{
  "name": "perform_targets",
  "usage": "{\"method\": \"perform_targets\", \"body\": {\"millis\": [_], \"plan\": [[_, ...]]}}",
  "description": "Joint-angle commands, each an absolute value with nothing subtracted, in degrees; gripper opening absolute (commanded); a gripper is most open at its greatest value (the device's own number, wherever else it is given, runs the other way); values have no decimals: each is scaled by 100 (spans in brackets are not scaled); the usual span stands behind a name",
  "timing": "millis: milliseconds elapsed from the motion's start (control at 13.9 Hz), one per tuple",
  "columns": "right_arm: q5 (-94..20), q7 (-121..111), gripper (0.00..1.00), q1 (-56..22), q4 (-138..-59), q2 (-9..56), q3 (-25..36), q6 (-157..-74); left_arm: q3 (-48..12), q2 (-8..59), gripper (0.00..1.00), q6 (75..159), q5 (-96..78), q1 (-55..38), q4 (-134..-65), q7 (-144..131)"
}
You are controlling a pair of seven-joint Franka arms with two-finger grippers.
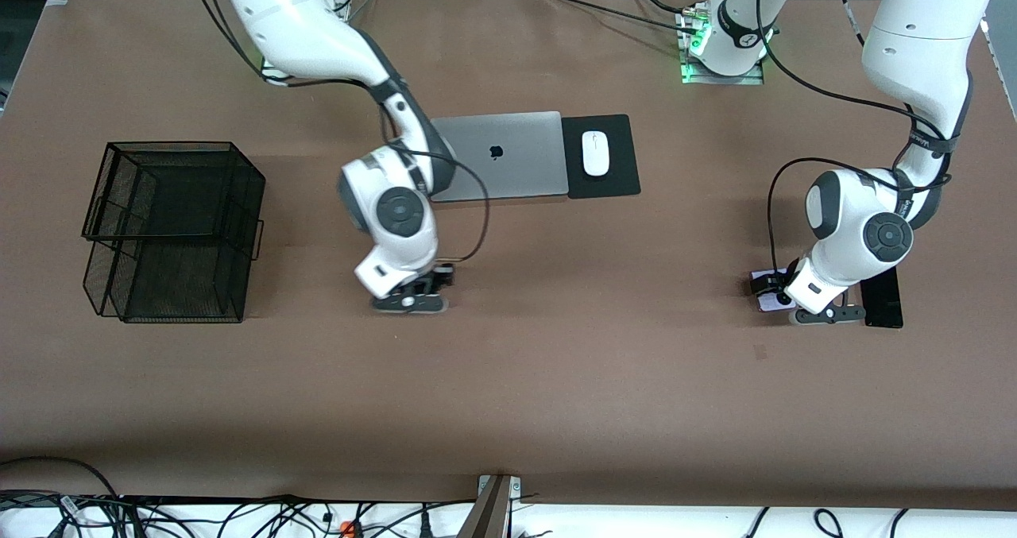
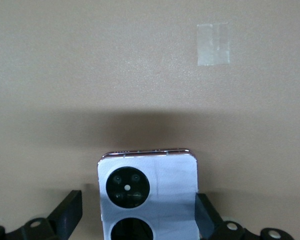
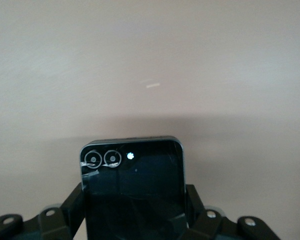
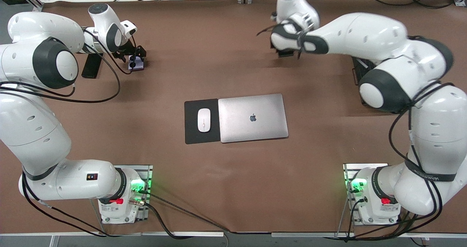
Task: Place phones with both arms
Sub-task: 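Drop the black flip phone into the mesh organizer with the right gripper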
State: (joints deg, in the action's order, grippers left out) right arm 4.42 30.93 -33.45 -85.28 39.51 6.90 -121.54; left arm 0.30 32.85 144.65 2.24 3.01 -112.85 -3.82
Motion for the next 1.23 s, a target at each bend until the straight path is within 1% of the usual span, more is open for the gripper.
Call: {"method": "perform_targets", "body": {"millis": [0, 289, 361, 505, 577, 649, 721, 794, 866, 938, 1010, 1154], "plan": [[404, 2507, 22, -2823, -8728, 3122, 624, -11218, -26, 3348, 100, 14493, 115, 325, -11232, -466], [404, 1120, 22, -1892, -8728, 2445, 939, -10040, -26, 3384, 100, 14493, -369, 264, -11232, -466], [396, 786, 22, -1759, -8728, 2313, 1141, -9872, -26, 3392, 100, 14493, -360, 272, -11241, -448], [378, 388, 22, -1723, -8780, 2066, 1658, -9258, -26, 3471, 100, 14493, -343, 272, -11232, -431], [369, 178, 22, -1723, -8954, 1909, 1905, -9124, -26, 3472, 100, 14493, -343, 299, -11232, -431], [378, -111, 22, -1723, -9295, 1698, 2133, -9193, -26, 3437, 78, 14484, -343, 316, -11224, -431], [378, -419, 22, -1723, -9595, 1531, 2414, -9324, -26, 3402, 50, 14450, -343, 299, -11215, -448], [378, -761, 22, -1723, -9963, 1364, 2669, -9543, -70, 3332, 28, 14414, -351, 273, -11137, -483], [378, -939, 22, -1723, -10306, 1206, 2855, -9789, -279, 3244, 9, 14284, -369, 272, -11023, -536], [378, -958, 22, -1723, -10718, 1082, 2970, -10043, -464, 3165, 0, 14004, -369, 272, -10787, -684], [387, -958, 22, -1723, -11166, 907, 3040, -10377, -727, 3147, 0, 13575, -369, 255, -10419, -955], [404, -967, 22, -1723, -12037, 678, 3251, -11202, -1324, 3199, 0, 12600, -378, 89, -9436, -1806]]}}
